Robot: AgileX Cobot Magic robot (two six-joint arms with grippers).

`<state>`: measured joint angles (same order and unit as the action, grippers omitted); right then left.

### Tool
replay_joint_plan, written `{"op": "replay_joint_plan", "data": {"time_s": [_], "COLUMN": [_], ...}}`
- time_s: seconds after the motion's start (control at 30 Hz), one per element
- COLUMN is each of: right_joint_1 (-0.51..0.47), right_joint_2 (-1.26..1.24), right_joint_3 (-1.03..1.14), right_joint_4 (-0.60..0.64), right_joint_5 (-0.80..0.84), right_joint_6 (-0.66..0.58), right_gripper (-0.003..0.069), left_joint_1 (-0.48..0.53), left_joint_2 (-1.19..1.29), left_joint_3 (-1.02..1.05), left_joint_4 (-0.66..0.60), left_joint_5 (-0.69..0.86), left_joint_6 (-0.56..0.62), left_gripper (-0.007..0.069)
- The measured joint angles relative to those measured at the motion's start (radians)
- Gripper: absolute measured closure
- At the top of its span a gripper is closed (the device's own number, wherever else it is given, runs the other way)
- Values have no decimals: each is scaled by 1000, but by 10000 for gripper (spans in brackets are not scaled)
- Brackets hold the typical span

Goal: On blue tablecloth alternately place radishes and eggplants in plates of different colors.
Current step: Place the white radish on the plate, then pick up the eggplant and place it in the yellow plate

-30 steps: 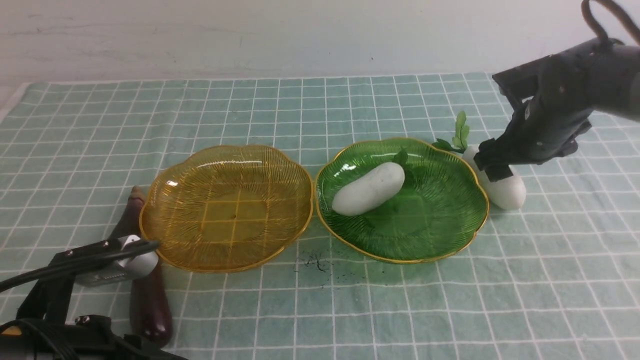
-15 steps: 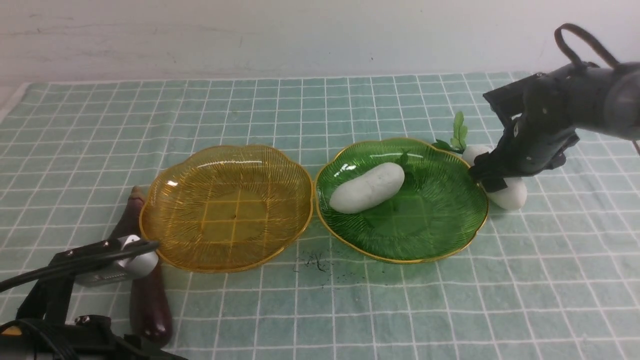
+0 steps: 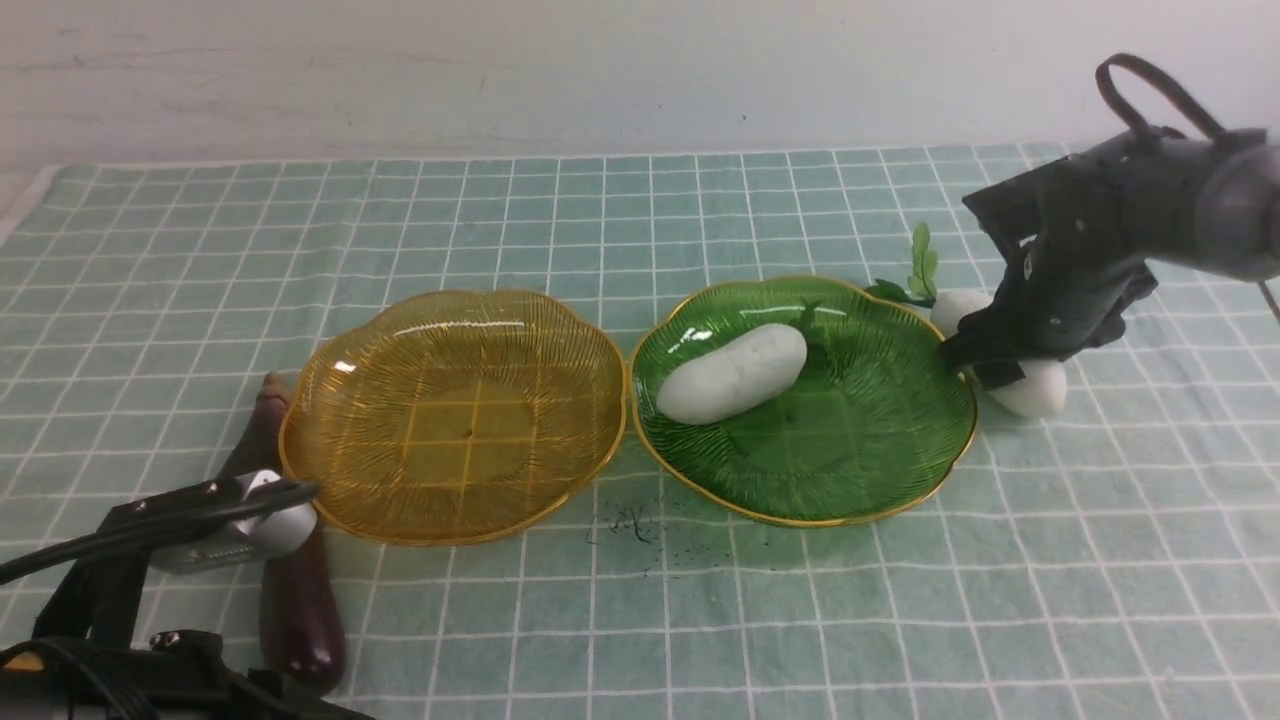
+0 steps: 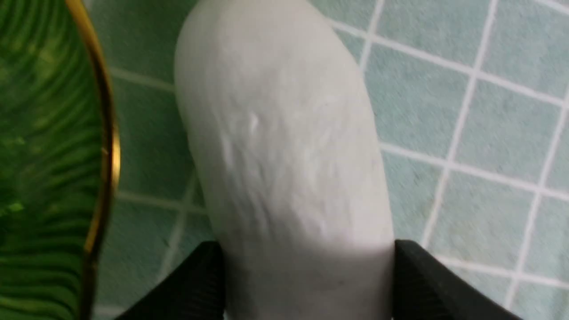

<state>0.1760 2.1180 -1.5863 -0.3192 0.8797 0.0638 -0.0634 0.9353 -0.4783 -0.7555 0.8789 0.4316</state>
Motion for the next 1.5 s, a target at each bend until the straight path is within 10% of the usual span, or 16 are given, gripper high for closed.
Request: {"op": "replay_joint_plan", "data": {"time_s": [0.3, 0.67, 0.9, 1.0, 1.13, 1.5], "right_joint_1": [0, 16, 82, 98, 108, 108], "right_joint_2": [-123, -151, -55, -32, -35, -323], "right_joint_3": [-90, -94, -94, -94, -110, -26], "right_joint_4": [-61, 512, 582, 582, 523, 526], "right_joint_5": [221, 287, 305, 332, 343, 345], "right_joint_6": [92, -64, -148, -160, -123, -74], "right_gripper": [220, 220, 220, 217, -3, -11], "left_joint_1": [0, 0, 0, 0, 0, 0], "left_joint_2": [0, 0, 0, 0, 0, 13], "left_joint_3": [0, 0, 0, 0, 0, -147], "left_joint_4": [0, 28, 68, 69, 75, 409], "left_joint_5": [0, 0, -1, -1, -39, -101], "left_joint_6": [0, 0, -1, -1, -16, -386], "left_gripper": [631, 629, 590, 560, 415, 184]}}
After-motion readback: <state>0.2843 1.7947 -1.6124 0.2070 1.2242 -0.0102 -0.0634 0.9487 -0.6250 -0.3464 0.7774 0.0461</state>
